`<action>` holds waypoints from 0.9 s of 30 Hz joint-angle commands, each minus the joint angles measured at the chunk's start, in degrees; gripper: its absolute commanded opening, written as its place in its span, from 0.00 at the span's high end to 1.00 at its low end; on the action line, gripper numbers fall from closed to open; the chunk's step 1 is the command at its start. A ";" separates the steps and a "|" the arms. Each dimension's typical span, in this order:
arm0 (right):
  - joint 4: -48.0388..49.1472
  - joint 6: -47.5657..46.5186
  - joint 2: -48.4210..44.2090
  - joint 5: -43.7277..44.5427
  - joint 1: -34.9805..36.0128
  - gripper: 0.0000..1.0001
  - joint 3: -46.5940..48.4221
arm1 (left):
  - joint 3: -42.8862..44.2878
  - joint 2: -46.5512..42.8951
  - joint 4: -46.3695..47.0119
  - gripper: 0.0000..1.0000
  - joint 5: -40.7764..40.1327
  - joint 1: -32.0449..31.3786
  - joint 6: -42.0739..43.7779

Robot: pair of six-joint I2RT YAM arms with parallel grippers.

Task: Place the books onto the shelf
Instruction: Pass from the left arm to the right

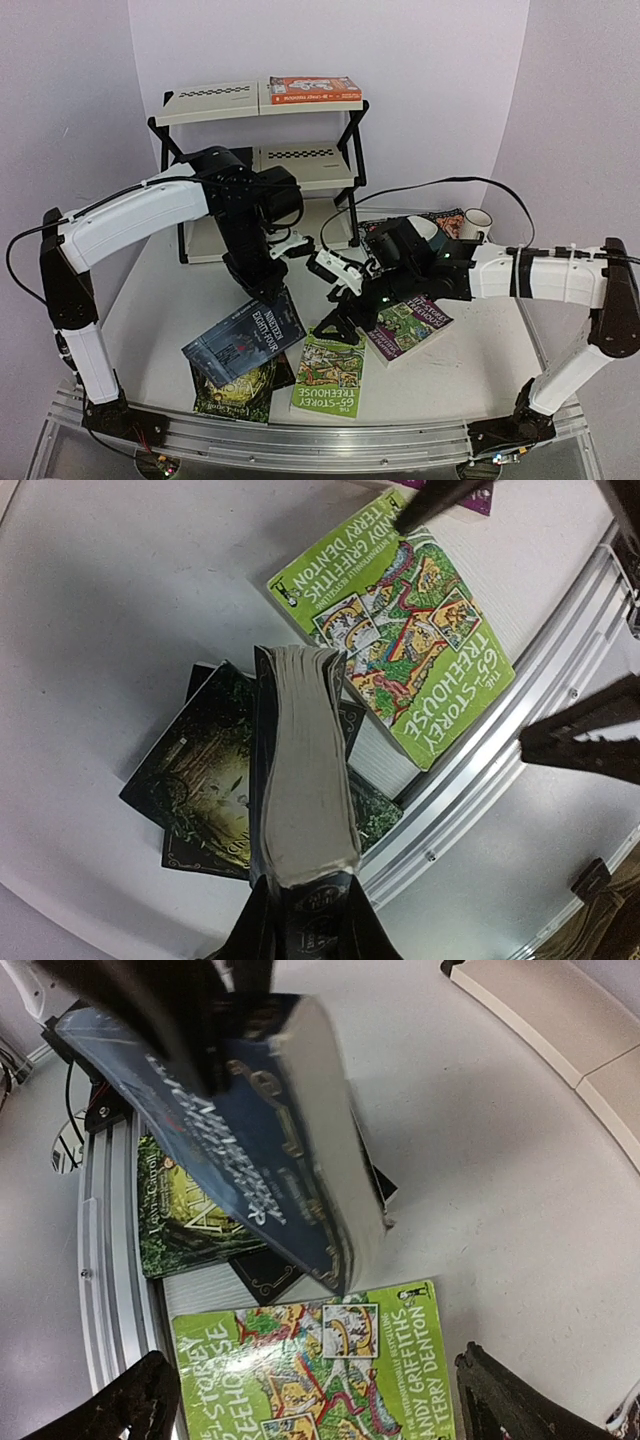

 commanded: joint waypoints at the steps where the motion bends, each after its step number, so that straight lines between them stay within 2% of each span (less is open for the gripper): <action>1: 12.16 -3.13 4.07 -10.18 -1.70 0.05 2.48 | 1.23 -3.89 0.61 0.95 5.67 -0.38 4.62; 9: 16.09 -3.78 5.93 -14.90 -2.08 0.06 5.25 | 2.61 -6.12 1.01 0.97 9.44 -1.59 10.09; 14: 31.48 2.53 0.98 -13.31 -3.87 0.06 -2.37 | 4.98 -7.91 1.28 0.97 9.59 -1.59 10.98; 18: 34.03 0.26 -2.70 -13.04 -4.66 0.06 -5.82 | 6.40 -8.71 1.22 0.97 10.81 -1.59 11.77; 22: 43.92 0.34 -6.16 -11.02 -5.83 0.05 -11.54 | 7.69 -10.24 1.23 0.97 12.37 -1.60 12.51; 27: 44.50 2.07 -6.40 -14.39 -6.74 0.04 -10.70 | 8.26 -11.67 1.23 0.98 16.34 -1.59 13.73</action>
